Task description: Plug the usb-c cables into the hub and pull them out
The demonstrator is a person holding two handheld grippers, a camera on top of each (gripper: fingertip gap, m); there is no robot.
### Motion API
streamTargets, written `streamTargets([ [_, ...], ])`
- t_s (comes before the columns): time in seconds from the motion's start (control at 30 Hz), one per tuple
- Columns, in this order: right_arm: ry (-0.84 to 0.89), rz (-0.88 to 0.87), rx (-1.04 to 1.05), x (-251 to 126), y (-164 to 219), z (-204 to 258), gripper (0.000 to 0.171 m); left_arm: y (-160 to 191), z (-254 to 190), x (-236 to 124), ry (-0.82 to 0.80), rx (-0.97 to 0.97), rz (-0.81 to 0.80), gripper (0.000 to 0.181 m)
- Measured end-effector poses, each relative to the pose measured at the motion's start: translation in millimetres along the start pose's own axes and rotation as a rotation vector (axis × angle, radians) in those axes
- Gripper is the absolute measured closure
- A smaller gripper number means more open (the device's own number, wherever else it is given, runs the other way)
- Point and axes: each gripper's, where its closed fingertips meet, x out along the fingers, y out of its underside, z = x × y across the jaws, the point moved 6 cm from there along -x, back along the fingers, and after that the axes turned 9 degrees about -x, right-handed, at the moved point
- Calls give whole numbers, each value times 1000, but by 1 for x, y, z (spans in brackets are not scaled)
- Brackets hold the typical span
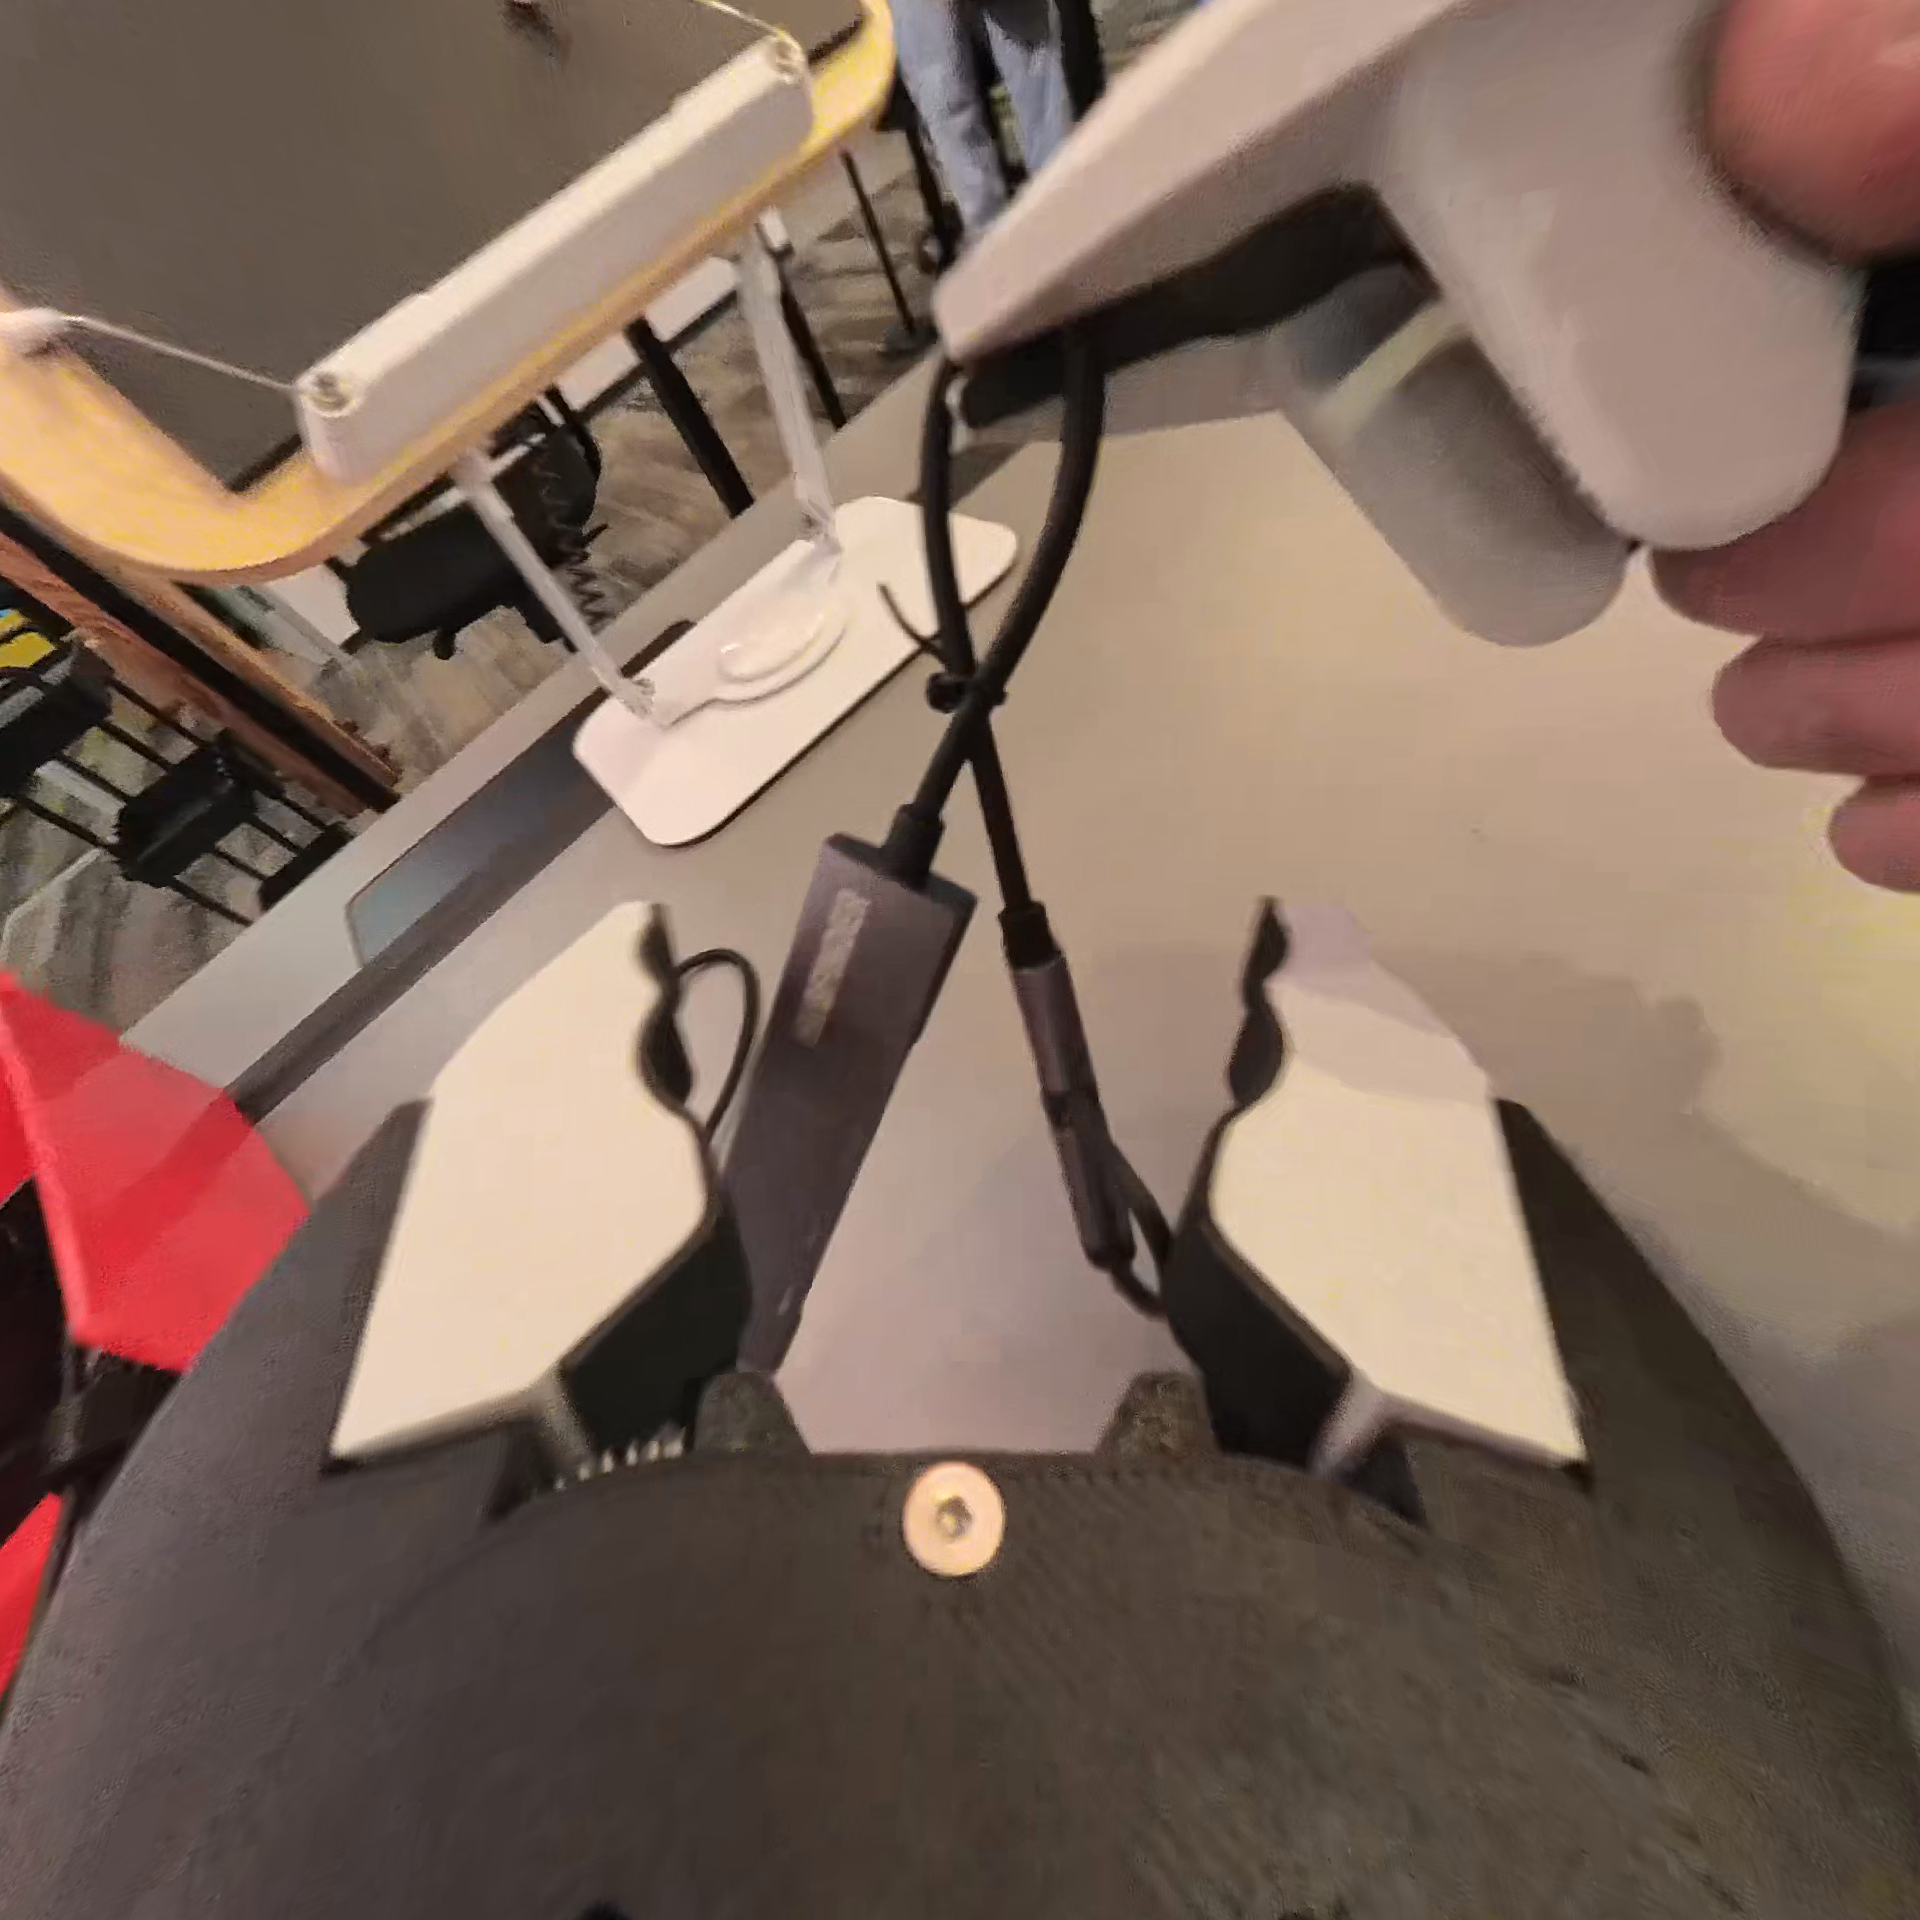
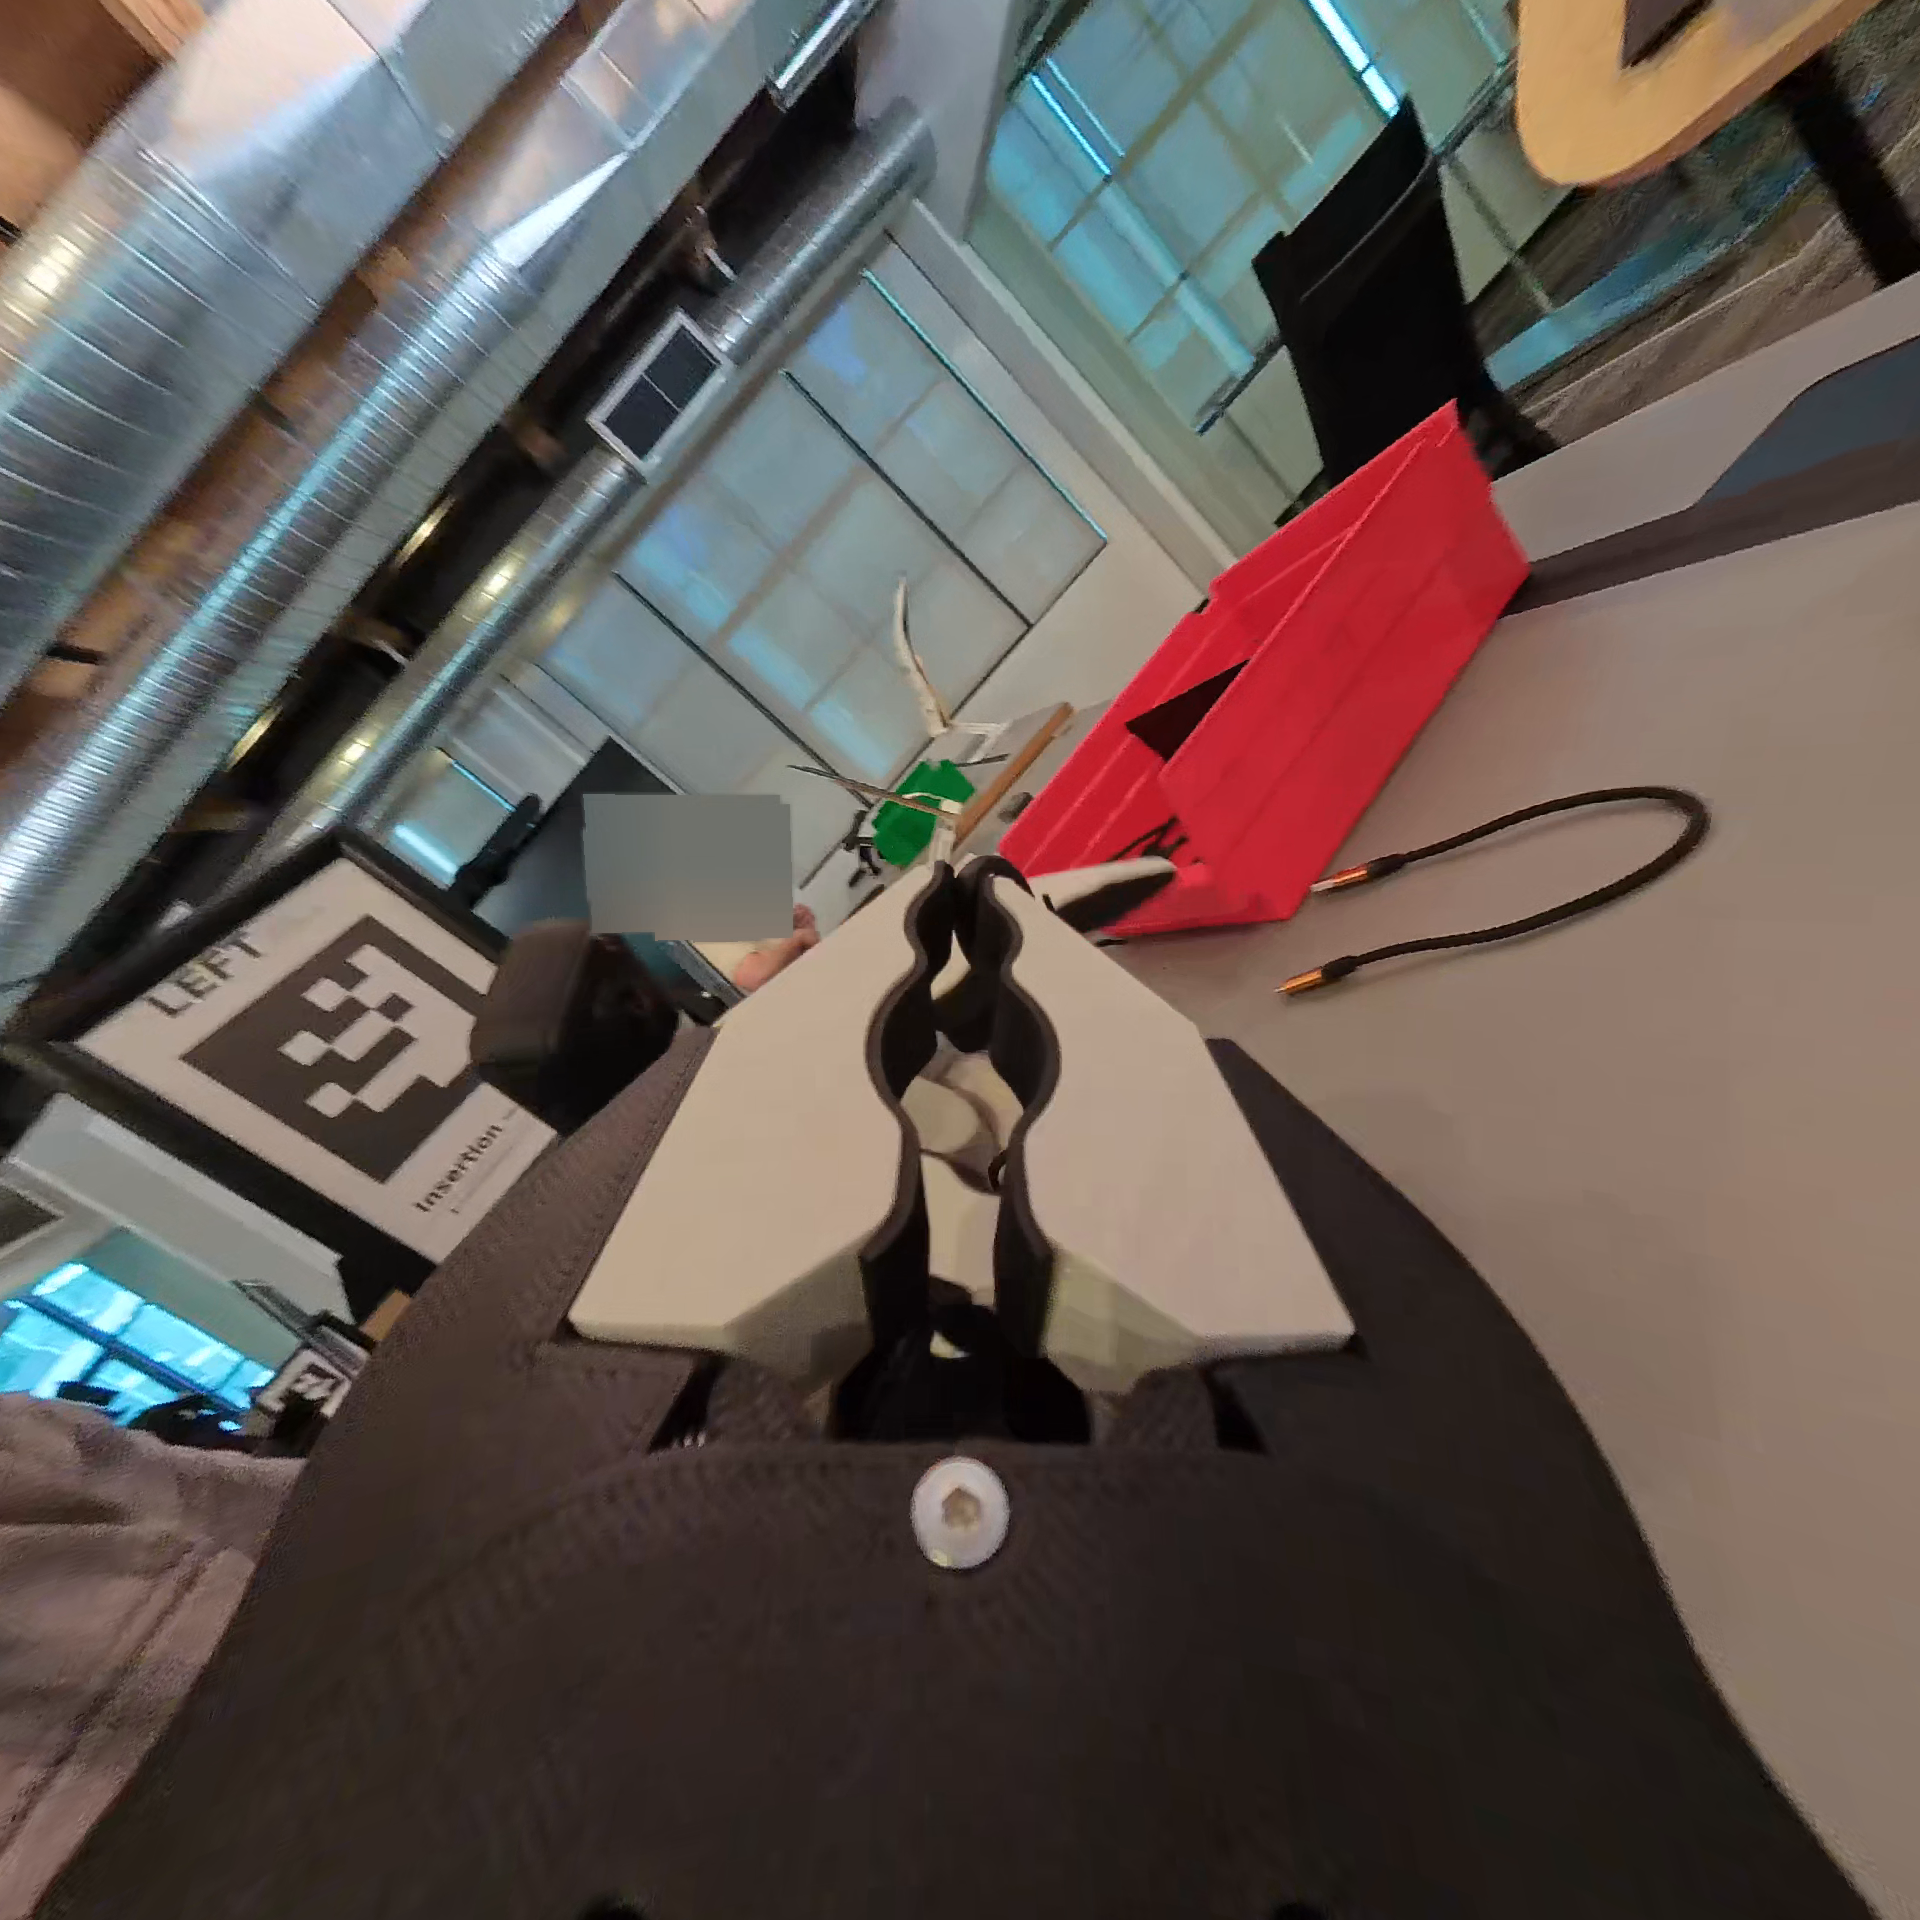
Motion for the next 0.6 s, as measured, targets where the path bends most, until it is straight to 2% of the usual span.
streamTargets([
  [0.13,-29,-5,49,-6,2,1,171,2,-3,1,16,44,42,135],
  [0.27,-12,16,21,-13,6,-9,170,8,-4,5,5,110,105,147],
  [0.37,36,122,-146,-20,6,-12,137,10,-4,7,71,104,188,147],
  [0.47,167,255,-542,-35,-5,-8,123,10,0,6,138,145,287,147],
  [0.53,247,389,-944,-43,-10,0,124,7,-1,4,227,147,351,147],
  [0.6,259,511,-1326,-42,-8,15,126,2,1,3,276,155,410,147],
])
